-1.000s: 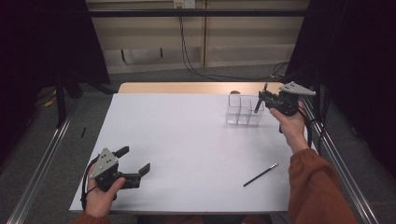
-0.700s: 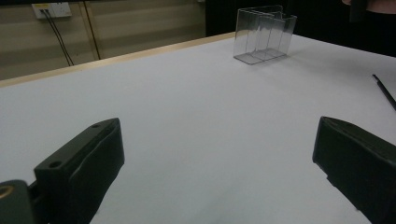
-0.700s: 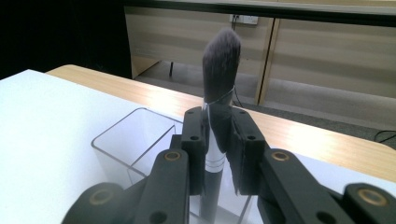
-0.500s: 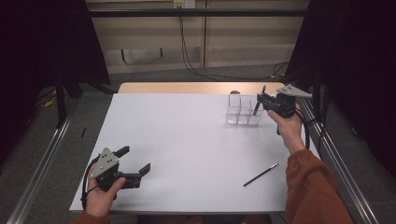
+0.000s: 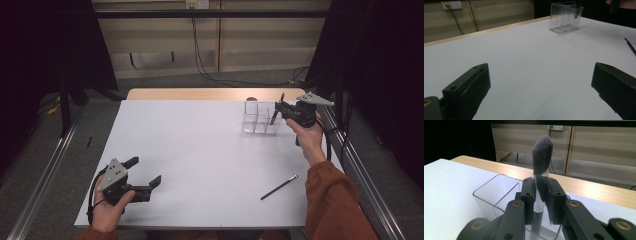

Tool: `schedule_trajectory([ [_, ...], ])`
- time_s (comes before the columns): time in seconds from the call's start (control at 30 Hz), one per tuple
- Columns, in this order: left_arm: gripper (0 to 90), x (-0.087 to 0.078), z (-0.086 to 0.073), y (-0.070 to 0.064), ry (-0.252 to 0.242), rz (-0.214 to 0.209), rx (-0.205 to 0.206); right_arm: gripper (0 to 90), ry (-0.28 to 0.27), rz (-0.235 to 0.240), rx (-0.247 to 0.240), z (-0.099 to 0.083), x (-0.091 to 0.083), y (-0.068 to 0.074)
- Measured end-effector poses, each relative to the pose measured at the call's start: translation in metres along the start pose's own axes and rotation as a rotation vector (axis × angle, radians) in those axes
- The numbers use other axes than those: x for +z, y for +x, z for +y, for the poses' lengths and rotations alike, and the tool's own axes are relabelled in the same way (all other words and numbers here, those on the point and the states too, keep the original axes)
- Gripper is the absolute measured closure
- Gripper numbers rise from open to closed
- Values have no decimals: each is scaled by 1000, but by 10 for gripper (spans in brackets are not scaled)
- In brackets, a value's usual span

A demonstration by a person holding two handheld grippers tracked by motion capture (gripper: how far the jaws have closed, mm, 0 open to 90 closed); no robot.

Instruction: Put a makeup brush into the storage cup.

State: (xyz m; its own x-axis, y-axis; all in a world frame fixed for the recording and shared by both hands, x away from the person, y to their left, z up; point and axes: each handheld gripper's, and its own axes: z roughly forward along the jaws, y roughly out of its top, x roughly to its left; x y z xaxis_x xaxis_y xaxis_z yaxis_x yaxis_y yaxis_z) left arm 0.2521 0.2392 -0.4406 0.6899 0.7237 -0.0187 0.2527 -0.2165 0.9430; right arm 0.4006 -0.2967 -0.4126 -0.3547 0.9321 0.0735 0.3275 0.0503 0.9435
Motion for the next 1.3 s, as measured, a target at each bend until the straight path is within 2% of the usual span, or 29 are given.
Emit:
schedule_trajectory([
  [0.2,21,0,0,0,0,-2,-1,778,3,5,25,-2,0,-1],
  [0.37,21,1,0,0,1,-3,-2,713,-4,5,46,-3,-1,-2],
  [0.6,21,1,0,0,0,1,-2,521,10,17,64,-3,-4,-3],
  [0.7,21,0,0,1,-2,5,-5,411,12,11,64,-4,-6,-3],
  [0.8,21,0,0,1,-3,5,-3,350,-2,-3,64,-5,-8,-3],
  [0.87,21,0,0,1,-3,4,-4,288,-8,9,68,-5,-11,-3],
  [0.93,21,0,0,1,-3,5,-5,200,-16,4,76,-5,-13,-4],
  [1.0,21,0,0,1,-2,3,-5,87,-15,12,106,-6,-15,-5],
  [1.03,21,0,0,1,-2,2,-7,62,-9,20,117,-6,-16,-5],
  [1.1,22,0,0,1,-3,3,-8,40,-22,22,97,-9,-19,-5],
  [1.17,22,0,0,1,-5,5,-8,6,-28,29,107,-11,-23,-5],
  [1.3,22,0,0,1,-6,7,-8,0,-40,40,92,-13,-30,-3],
])
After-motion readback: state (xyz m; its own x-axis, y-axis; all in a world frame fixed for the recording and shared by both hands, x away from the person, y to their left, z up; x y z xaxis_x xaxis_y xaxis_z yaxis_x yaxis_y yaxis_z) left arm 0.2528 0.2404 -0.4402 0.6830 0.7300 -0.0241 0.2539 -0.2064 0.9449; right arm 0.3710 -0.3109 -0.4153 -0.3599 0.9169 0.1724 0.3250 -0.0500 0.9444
